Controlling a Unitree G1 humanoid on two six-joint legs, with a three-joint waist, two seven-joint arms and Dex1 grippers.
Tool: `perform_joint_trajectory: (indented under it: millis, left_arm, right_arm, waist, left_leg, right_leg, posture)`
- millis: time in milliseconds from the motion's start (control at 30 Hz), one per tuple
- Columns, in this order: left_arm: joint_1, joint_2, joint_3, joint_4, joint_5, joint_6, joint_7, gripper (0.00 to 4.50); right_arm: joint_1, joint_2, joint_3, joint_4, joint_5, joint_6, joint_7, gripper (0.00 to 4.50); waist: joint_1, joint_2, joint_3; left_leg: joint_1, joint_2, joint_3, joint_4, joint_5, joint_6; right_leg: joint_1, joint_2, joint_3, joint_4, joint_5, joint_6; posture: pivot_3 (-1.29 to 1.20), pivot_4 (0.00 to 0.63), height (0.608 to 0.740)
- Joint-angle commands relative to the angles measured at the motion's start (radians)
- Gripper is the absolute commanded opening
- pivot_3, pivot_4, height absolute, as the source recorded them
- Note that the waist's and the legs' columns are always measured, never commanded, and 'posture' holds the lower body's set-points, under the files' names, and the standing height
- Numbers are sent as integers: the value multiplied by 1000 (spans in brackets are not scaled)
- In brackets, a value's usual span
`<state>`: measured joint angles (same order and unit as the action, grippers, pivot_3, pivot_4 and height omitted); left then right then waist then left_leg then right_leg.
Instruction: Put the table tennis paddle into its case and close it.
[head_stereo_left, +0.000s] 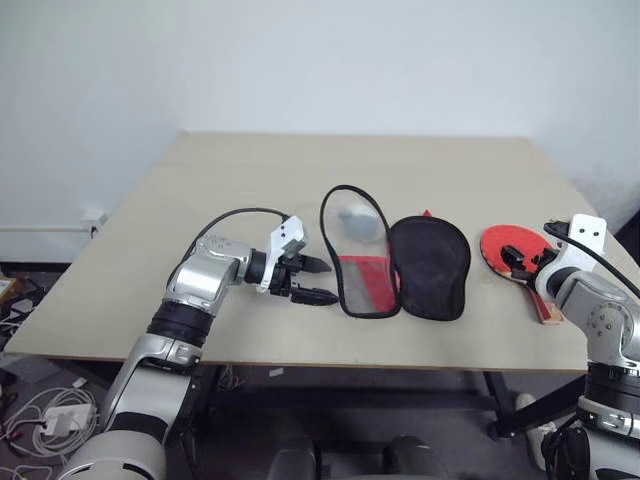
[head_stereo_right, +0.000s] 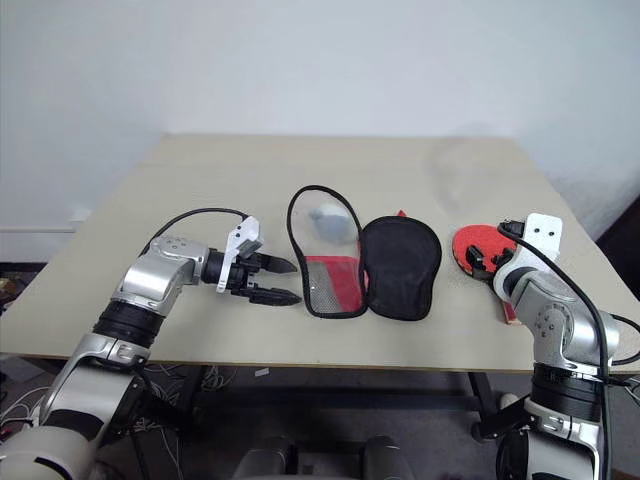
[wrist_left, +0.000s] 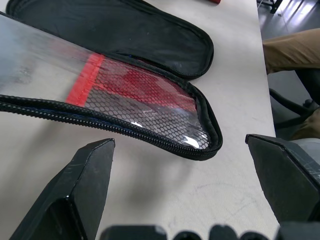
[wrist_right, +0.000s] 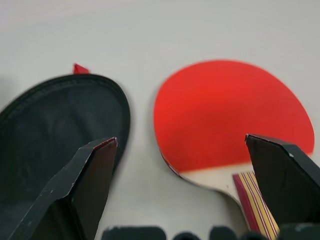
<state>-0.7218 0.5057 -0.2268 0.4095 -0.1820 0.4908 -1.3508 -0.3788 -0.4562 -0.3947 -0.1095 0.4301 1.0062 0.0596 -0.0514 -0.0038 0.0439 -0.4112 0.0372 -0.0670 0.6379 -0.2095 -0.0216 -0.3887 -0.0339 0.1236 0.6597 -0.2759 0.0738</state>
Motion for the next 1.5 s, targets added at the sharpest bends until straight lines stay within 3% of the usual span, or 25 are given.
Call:
perform_joint_trajectory:
  millis: [33, 333, 467, 800, 1133, 1433, 1500]
  left_arm:
    - [-19, 11, -2, -32, -6, -2, -8, 4500]
    - [-4, 4, -4, -80, -18, 16, -9, 4500]
    - [13, 2, -7, -103, -21, 21, -7, 4500]
    - [67, -35, -28, -153, -26, 29, 27, 4500]
    - [44, -64, -32, -156, -38, 42, 41, 4500]
    - [30, -50, -29, -140, -35, 33, 42, 4500]
    - [27, -50, -30, -137, -34, 33, 42, 4500]
  right_arm:
    - [-3, 0, -26, -23, -4, -10, -4, 4464]
    - [-37, -31, 13, 31, -9, 45, 36, 4464]
    - [-93, -101, 15, 179, -16, 214, 50, 4464]
    - [-181, -206, 75, 503, -127, 71, 113, 4464]
    - [-267, -172, 109, 627, -135, 36, 163, 4464]
    - [-224, -163, 130, 571, -153, 55, 165, 1451]
    - [-214, -164, 130, 555, -159, 58, 161, 1213]
  waist:
    - [0, 0, 0]
    - [-1, 0, 0]
    - [1, 0, 0]
    - [-2, 0, 0]
    - [-2, 1, 0]
    - [-2, 1, 0]
    - [-2, 1, 0]
  left_leg:
    - [0, 0, 0, 0, 0, 0]
    - [0, 0, 0, 0, 0, 0]
    - [0, 0, 0, 0, 0, 0]
    - [0, 0, 0, 0, 0, 0]
    - [0, 0, 0, 1, 0, 0]
    - [0, 0, 0, 0, 0, 0]
    - [0, 0, 0, 1, 0, 0]
  right_leg:
    - [0, 0, 0, 0, 0, 0]
    - [0, 0, 0, 0, 0, 0]
    - [0, 0, 0, 0, 0, 0]
    - [0, 0, 0, 0, 0, 0]
    - [0, 0, 0, 0, 0, 0]
    - [0, 0, 0, 0, 0, 0]
    - [0, 0, 0, 0, 0, 0]
  posture:
    - [0, 0, 740]
    - [0, 0, 740]
    - [0, 0, 740]
    - [0, 0, 740]
    - [0, 0, 740]
    - [0, 0, 740]
    - [0, 0, 740]
